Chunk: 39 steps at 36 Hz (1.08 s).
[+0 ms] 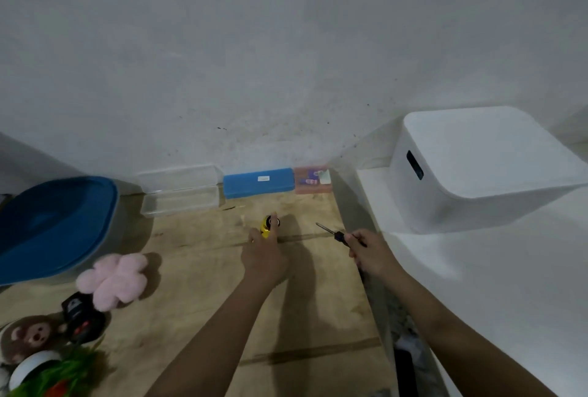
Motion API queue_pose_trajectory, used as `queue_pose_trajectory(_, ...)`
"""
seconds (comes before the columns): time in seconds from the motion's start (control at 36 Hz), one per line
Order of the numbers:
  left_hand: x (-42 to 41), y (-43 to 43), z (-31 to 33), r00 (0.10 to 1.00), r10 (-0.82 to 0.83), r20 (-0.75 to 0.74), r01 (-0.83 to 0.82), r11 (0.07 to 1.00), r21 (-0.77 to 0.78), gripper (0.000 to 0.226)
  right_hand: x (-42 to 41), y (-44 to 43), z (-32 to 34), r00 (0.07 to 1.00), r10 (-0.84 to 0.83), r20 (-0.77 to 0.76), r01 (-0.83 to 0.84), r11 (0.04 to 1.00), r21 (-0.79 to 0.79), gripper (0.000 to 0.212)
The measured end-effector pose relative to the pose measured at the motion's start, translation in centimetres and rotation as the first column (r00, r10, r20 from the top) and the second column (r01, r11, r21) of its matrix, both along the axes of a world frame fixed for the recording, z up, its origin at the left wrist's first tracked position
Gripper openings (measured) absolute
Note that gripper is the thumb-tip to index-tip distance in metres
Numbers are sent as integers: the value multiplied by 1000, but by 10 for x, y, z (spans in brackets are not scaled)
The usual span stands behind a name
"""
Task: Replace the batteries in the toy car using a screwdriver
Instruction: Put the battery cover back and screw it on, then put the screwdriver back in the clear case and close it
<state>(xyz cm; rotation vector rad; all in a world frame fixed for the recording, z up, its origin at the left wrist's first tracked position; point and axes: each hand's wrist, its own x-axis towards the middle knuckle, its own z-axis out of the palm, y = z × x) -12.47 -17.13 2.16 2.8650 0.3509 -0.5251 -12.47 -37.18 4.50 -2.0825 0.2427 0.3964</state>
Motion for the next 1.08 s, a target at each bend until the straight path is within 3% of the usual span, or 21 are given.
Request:
queue_pose_trajectory(0.08,2,-13,-8,1000,-21,-20,22,998,66,78,-1,-7,-3,1000,28,-13,-28,999,-15,22)
queue_pose_trajectory(0.22,2,-22,-9,993,-118,10,116,985,125,59,1,-19,-2,1000,23,-21,-23,1000,-8,22)
queue_pose_trajectory(0.36,-2,-27,-24,986,-153,64,158,984,-87,55,2,-28,-3,999,17,-29,-17,1000,12,21)
queue_pose_trajectory(0.58,3,-34,-30,994,-57,98,73,984,-160,52,2,-35,-9,999,10,-35,-10,1000,21,24)
queue_pose_trajectory(0.78,-3,-22,-34,989,-69,133,100,965,-242,50,9,-25,-10,999,1,-38,1,999,46,24)
queue_pose_trajectory(1.08,-5,35,-24,967,-221,124,253,810,-529,63,48,54,13,996,38,78,-44,996,76,22)
